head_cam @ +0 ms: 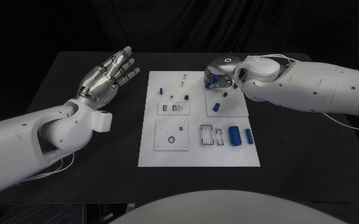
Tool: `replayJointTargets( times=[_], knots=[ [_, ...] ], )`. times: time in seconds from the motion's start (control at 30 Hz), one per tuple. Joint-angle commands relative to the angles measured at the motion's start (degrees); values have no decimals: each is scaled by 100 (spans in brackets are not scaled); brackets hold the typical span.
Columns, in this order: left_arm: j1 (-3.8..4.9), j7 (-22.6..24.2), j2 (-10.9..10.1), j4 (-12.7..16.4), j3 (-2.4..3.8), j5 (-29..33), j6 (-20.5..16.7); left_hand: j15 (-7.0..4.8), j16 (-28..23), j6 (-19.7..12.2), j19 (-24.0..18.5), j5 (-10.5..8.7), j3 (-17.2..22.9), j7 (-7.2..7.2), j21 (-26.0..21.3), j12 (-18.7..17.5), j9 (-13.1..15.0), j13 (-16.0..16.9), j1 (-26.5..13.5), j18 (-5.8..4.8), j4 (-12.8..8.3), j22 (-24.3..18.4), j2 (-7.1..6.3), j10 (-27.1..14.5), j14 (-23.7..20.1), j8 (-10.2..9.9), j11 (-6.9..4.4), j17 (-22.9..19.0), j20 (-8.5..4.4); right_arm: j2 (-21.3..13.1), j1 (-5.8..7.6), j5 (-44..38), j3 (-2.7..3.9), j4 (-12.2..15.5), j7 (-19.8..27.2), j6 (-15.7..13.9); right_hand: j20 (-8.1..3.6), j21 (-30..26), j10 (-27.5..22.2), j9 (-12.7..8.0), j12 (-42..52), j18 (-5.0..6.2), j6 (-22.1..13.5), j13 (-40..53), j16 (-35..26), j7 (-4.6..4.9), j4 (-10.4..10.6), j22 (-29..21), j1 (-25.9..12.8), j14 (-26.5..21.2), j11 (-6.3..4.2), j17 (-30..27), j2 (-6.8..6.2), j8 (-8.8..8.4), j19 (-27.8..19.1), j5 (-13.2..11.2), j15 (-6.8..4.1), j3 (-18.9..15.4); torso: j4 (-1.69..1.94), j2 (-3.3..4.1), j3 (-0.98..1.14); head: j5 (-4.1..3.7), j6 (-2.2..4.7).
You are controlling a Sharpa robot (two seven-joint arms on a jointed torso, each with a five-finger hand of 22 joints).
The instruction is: Assemble the parts on the task board
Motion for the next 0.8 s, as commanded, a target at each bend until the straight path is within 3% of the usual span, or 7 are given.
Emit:
replayJointTargets(
  times=[0.03, 0.2, 0.33, 0.53, 0.8],
  knots=[
    [7, 62, 19, -4, 7, -10, 93, 50, 22, 11, 12, 47, 37, 47, 28, 22, 5, 5, 78, 103, -4, 9, -17, -15, -8, 39, 2, 7, 40, 17, -36, -51, 2, -39, 36, -44, -50, 34, 35, 32, -70, -113, -1, -13, -40, 19, 5, 12, 62, -5, 14, -1, -18, 13, -9, 19, -34, 46, 0, -3, -6, 2, -12],
    [7, 53, 25, -17, 7, -10, 105, 51, 23, 27, 12, 78, 46, 63, 28, 25, 7, 5, 106, 104, -10, 9, -20, -17, -8, 44, 1, 7, 42, 51, -86, -51, 2, -90, 84, -81, -59, 43, 84, 107, -193, -120, 21, -18, -47, 32, 15, 51, 58, 12, 9, 5, -35, 35, 9, 54, -41, 117, 6, -4, -5, 23, -15],
    [7, 43, 19, -27, 7, -10, 111, 53, 24, 54, 12, 104, 54, 89, 28, 28, 11, 6, 133, 104, -14, 9, -23, -19, -8, 54, -11, 7, 44, 61, -114, -51, 2, -109, 169, -257, -78, 98, 358, 272, -297, -140, 200, -8, -35, 32, 4, 162, 52, 71, -11, 55, -60, 155, 82, 300, -60, 234, 5, -5, -9, 34, -15],
    [6, 41, 5, -38, 7, -10, 109, 54, 23, 71, 13, 118, 59, 103, 29, 26, 13, 5, 146, 104, -16, 9, -24, -21, -9, 60, -15, 7, 46, 51, -122, -49, 3, -103, 277, -586, -92, 175, 588, 419, -419, -166, 304, -12, -11, 46, 29, 292, -18, 155, -10, 127, -69, 240, 182, 376, -73, 315, 9, -5, -11, 69, -15],
    [6, 38, 3, -51, 7, -10, 109, 55, 24, 77, 14, 129, 61, 109, 30, 29, 14, 5, 153, 104, -17, 9, -25, -21, -9, 62, -17, 7, 47, 37, -1, 68, 6, -14, 346, -809, -101, 271, 738, 535, -612, -199, 318, -21, 24, 48, 64, 447, -99, 257, 0, 231, -117, 258, 302, 416, -78, 390, 9, -11, -10, 132, -15]
  ],
)
